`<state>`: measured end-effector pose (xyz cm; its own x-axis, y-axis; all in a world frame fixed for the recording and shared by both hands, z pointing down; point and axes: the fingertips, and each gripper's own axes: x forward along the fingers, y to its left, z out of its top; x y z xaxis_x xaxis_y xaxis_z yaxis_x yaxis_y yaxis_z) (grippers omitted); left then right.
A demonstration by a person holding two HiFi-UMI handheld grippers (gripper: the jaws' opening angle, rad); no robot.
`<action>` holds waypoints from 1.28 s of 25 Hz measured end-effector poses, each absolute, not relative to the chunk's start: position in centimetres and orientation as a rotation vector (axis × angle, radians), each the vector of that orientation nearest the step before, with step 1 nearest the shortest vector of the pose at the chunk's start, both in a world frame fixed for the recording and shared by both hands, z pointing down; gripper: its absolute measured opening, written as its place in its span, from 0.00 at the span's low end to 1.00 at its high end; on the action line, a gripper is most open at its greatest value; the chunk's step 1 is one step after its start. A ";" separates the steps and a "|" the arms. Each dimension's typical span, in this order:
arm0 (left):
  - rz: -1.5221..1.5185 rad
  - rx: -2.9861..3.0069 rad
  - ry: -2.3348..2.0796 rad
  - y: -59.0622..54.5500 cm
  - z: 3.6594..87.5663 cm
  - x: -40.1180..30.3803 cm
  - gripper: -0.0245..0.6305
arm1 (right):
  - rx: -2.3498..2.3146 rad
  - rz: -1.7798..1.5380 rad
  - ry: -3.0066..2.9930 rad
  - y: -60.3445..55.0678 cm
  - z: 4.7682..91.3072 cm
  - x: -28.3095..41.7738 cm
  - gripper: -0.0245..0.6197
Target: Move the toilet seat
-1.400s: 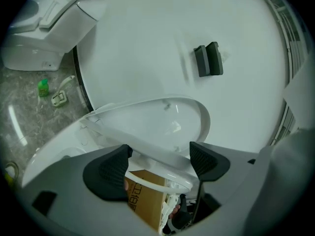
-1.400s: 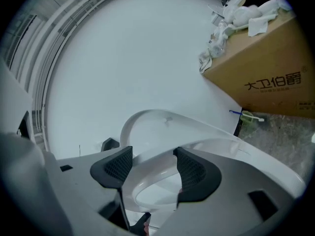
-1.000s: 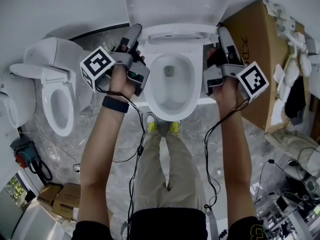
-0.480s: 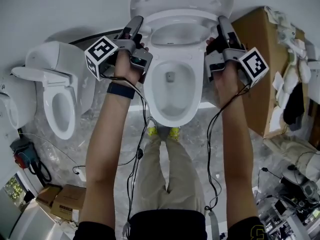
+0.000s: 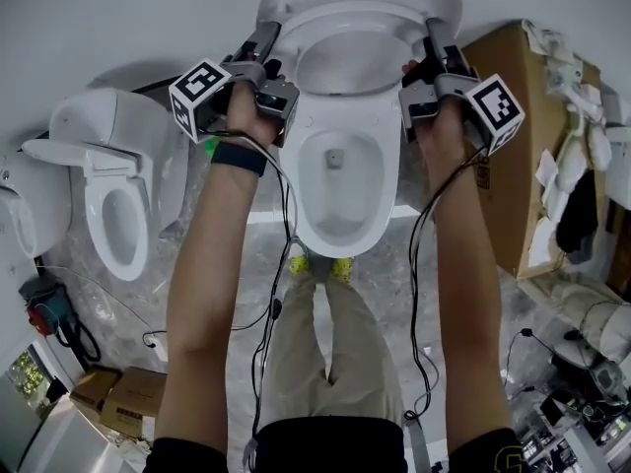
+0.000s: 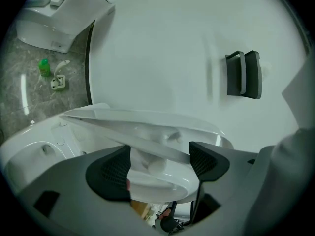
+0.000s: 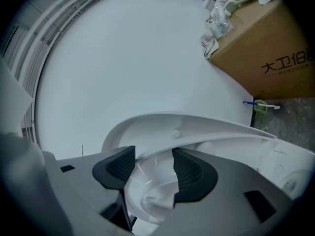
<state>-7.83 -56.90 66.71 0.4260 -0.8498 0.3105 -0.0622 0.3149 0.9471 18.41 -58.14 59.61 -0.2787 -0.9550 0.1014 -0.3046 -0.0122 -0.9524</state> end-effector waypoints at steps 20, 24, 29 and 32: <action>-0.399 1.353 -0.939 -49.8 60.4 -7.9 0.47 | -1.254 -1.467 1.795 -48.6 56.1 18.6 0.46; -0.292 1.533 -1.004 -40.9 54.9 -8.8 0.42 | -1.336 -1.463 1.976 -38.9 52.1 17.0 0.46; -0.145 1.699 -1.094 -32.7 49.1 -6.1 0.31 | -1.392 -1.280 2.293 -30.5 44.3 13.2 0.43; -0.053 1.866 -1.135 -28.3 44.8 -3.9 0.21 | -1.396 -1.173 2.428 -25.9 40.5 11.7 0.38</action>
